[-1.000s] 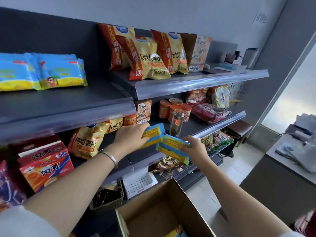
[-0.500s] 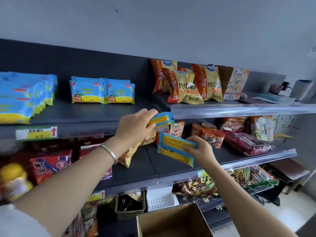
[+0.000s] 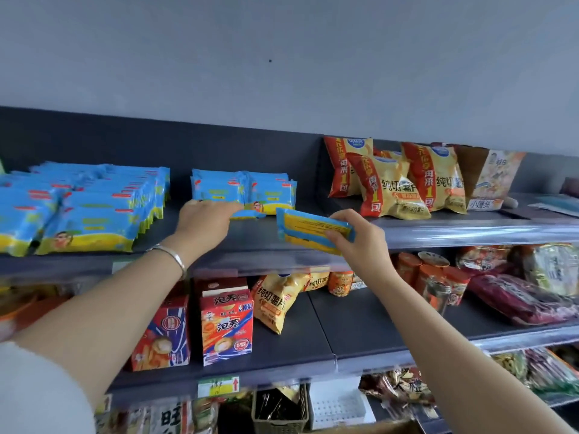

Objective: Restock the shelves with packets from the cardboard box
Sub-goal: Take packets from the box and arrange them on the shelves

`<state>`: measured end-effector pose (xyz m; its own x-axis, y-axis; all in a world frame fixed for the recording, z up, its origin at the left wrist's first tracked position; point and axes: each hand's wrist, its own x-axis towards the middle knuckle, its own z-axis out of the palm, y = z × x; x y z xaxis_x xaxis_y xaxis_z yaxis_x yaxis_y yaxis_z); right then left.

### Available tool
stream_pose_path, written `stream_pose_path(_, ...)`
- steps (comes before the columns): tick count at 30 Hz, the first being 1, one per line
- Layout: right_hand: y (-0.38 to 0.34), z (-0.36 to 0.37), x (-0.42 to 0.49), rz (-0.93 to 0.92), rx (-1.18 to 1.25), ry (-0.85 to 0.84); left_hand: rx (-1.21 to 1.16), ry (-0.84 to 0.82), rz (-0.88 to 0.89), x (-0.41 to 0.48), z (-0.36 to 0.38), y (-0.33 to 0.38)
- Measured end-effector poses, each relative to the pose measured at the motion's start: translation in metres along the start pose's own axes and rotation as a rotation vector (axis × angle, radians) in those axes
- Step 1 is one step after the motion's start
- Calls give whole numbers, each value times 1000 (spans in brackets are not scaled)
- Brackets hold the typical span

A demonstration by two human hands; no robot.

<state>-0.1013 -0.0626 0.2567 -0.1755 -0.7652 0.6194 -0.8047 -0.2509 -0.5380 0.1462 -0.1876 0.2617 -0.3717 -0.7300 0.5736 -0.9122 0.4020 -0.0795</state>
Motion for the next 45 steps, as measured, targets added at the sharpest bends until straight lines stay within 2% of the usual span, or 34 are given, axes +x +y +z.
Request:
stream_pose_path(4,-11,32,37,-101,-278,1,51,-110,-5,17,16,-26)
stream_pose_path(8,-8,69,72,-133,-411,-48,7,-200,4,34,29,-44)
stream_pose_path(12,6,95,89,-37,-327,-172,-147,-366,13,46,41,-56)
stream_pose_path(16,20,98,92,65,-295,-377,-198,-319,3,55,46,-62)
stream_pose_path(19,19,93,96,140,-276,-498,-201,-386,-17,62,53,-65)
stream_pose_path(23,12,95,113,184,-171,-477,-212,-493,-25,70,55,-65)
stream_pose_path(25,13,101,121,183,-200,-496,-238,-549,-27,74,55,-66)
stream_pose_path(29,20,110,133,212,-297,-726,-243,-654,-34,80,53,-70)
stream_pose_path(33,29,112,145,248,-281,-826,-261,-700,-41,81,52,-70)
stream_pose_path(41,32,113,151,178,-342,-821,-255,-688,-8,79,48,-70)
stream_pose_path(45,4,121,151,-1,-397,-675,-315,-715,-9,72,41,-74)
